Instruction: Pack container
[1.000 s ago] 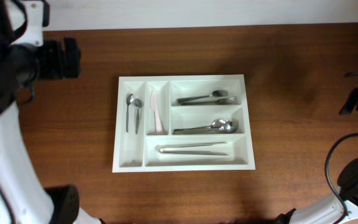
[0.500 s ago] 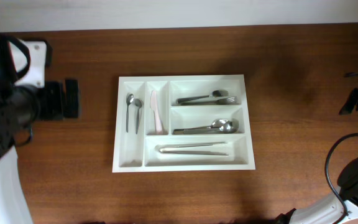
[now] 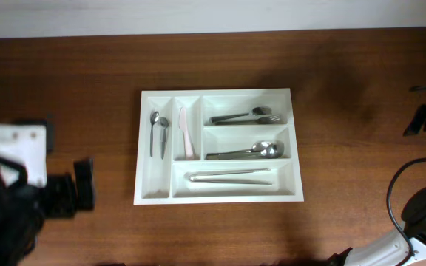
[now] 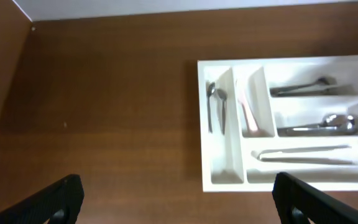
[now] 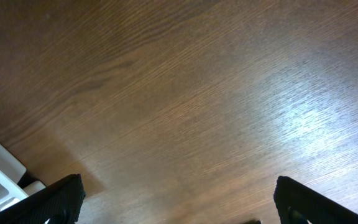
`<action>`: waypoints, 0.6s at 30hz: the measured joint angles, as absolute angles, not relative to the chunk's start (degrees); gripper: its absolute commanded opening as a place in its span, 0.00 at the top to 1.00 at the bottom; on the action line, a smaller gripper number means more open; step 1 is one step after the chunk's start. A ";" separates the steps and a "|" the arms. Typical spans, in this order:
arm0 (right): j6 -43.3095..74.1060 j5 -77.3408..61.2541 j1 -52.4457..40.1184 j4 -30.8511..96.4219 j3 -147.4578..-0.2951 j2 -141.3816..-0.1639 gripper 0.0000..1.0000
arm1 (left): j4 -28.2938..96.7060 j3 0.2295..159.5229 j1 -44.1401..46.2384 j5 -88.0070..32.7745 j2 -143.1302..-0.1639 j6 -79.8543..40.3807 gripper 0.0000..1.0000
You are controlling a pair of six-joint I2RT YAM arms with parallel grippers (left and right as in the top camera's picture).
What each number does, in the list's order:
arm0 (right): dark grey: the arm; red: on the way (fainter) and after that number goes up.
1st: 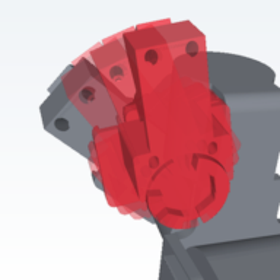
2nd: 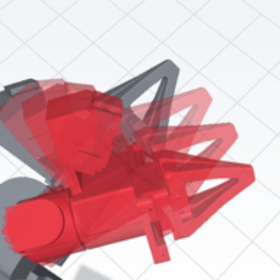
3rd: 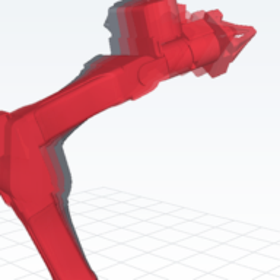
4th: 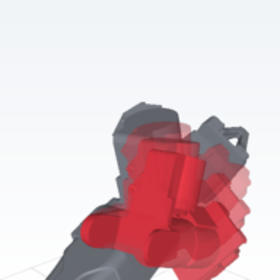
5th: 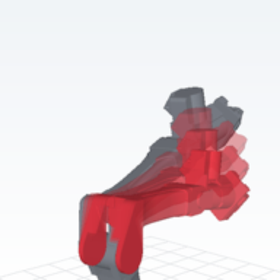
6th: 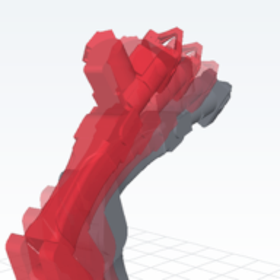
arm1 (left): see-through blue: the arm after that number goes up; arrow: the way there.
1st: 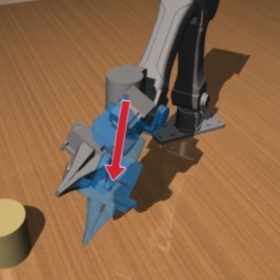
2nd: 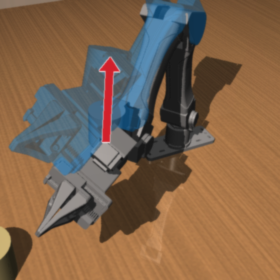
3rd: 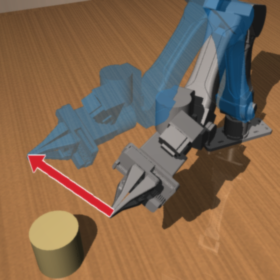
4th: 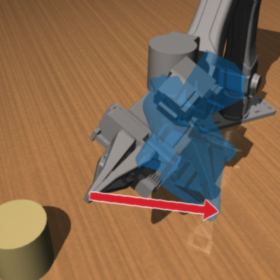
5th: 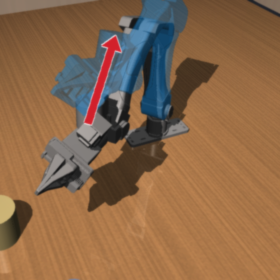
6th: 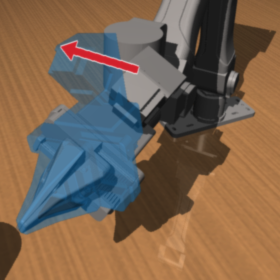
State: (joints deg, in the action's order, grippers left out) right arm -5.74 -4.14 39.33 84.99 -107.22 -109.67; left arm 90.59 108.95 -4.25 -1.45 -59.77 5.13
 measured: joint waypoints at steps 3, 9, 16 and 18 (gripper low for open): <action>-5.74 -4.16 39.33 84.99 -107.22 -109.67 0.01 | 88.12 104.55 -4.25 -2.13 -54.74 5.15 0.01; -5.74 -4.14 39.33 84.99 -107.22 -109.67 0.01 | 84.47 97.03 -4.25 -6.96 -47.70 5.13 0.01; -5.72 -4.14 39.33 84.99 -107.22 -109.67 0.01 | 84.49 90.96 -4.25 -8.99 -46.19 4.45 0.01; -5.74 -4.14 39.33 84.99 -107.22 -109.67 0.01 | 84.49 90.15 -4.25 -9.34 -46.30 4.12 0.01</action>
State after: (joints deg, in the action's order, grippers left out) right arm -5.74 -4.14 39.33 84.99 -107.22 -109.67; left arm 84.49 90.15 -4.25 -9.34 -46.30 4.12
